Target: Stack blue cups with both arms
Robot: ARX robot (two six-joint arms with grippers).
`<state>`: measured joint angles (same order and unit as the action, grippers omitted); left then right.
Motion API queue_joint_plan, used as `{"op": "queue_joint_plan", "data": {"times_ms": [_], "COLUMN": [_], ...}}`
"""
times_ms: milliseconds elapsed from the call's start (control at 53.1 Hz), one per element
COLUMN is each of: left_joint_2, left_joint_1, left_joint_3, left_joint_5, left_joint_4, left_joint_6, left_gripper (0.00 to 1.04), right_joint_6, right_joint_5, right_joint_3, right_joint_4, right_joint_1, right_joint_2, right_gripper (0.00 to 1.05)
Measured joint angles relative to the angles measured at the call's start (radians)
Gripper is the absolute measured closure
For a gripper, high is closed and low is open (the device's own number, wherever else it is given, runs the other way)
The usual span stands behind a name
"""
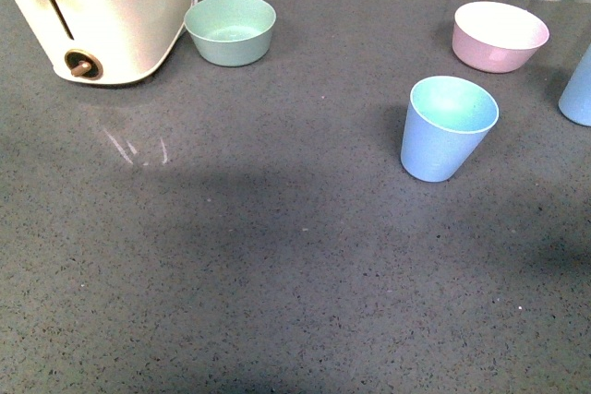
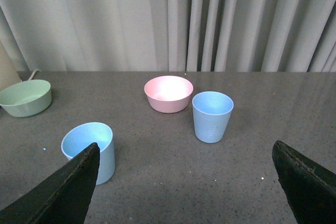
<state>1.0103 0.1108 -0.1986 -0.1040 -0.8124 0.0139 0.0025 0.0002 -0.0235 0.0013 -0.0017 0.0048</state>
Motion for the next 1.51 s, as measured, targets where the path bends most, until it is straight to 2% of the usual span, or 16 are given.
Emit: {"op": "queue_joint_plan", "data": {"times_ms": [132, 188, 264, 396, 490, 1244, 1507], "left_joint_2": [-0.087, -0.141, -0.204, -0.296, -0.314, -0.731, -0.809], "left_joint_1": [-0.028, -0.079, -0.105, -0.106, -0.108, -0.108, -0.108], "left_joint_3": [0.060, 0.083, 0.105, 0.138, 0.177, 0.183, 0.183], "left_joint_5": [0.018, 0.095, 0.097, 0.103, 0.103, 0.104, 0.104], "left_joint_4": [0.040, 0.069, 0.105, 0.169, 0.138, 0.533, 0.610], "left_joint_6": [-0.001, -0.003, -0.003, -0.003, -0.003, -0.003, -0.003], "left_gripper": [1.03, 1.03, 1.03, 1.03, 1.03, 1.03, 1.03], "right_joint_6": [0.000, 0.000, 0.000, 0.000, 0.000, 0.000, 0.000], "right_joint_5": [0.000, 0.000, 0.000, 0.000, 0.000, 0.000, 0.000], "right_joint_3": [0.000, 0.000, 0.000, 0.000, 0.000, 0.000, 0.000], "right_joint_4": [0.000, 0.000, 0.000, 0.000, 0.000, 0.000, 0.000], "right_joint_1": [0.000, 0.000, 0.000, 0.000, 0.000, 0.000, 0.000], "right_joint_2": [0.000, 0.000, 0.000, 0.000, 0.000, 0.000, 0.000], "right_gripper": [0.09, 0.09, 0.09, 0.09, 0.09, 0.09, 0.09]}}
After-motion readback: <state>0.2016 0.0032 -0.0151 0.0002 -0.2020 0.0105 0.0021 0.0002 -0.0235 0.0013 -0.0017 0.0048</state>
